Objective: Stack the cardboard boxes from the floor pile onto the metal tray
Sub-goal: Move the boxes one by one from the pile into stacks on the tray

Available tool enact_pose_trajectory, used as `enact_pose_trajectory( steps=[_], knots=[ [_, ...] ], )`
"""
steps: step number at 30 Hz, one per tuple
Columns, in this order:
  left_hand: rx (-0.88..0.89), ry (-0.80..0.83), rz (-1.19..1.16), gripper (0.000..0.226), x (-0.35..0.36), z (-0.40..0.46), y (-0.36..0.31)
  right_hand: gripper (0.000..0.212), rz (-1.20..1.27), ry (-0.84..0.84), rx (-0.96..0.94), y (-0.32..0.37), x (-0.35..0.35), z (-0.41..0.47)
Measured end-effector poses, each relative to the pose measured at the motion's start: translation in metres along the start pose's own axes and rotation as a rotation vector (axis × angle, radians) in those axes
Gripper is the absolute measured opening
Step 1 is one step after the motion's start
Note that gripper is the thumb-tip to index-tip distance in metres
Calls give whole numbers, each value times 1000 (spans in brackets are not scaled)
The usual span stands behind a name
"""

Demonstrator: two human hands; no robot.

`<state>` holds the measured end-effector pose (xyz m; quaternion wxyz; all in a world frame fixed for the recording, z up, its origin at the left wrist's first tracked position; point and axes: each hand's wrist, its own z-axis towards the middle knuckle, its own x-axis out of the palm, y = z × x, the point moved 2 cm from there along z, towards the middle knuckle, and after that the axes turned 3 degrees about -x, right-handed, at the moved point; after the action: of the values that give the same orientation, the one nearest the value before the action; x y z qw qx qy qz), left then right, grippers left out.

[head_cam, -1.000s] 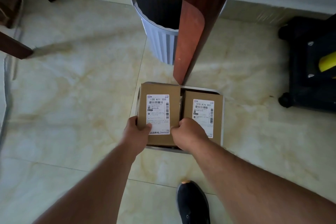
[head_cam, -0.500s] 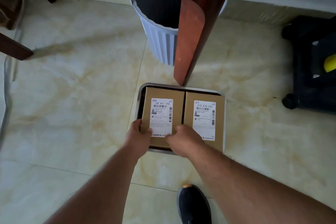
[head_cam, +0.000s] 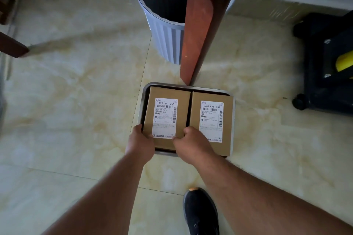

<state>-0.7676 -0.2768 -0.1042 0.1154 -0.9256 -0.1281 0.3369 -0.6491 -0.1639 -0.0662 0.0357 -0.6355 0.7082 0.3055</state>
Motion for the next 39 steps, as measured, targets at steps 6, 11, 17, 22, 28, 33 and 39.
enact_pose_trajectory(
  steps=[6,11,17,22,28,33,39],
  knots=[
    [32,44,6,59,-23,-49,-15,18,100,-97,31,-17,-23,-28],
    [102,109,-17,64,-49,-120,-47,37,309,-153,43,-21,-69,-87],
    [183,204,-89,66,-61,-219,-88,35,419,-218,57,-47,-126,-175],
    [296,243,-8,66,-47,-283,-109,65,510,-305,109,-88,-163,-237],
    [334,323,53,65,3,-349,-120,55,562,-393,191,-162,-190,-289],
    [381,382,114,64,55,-402,-124,60,629,-472,270,-233,-206,-328],
    [413,426,175,66,122,-459,-133,65,712,-523,316,-320,-232,-365]
  ],
)
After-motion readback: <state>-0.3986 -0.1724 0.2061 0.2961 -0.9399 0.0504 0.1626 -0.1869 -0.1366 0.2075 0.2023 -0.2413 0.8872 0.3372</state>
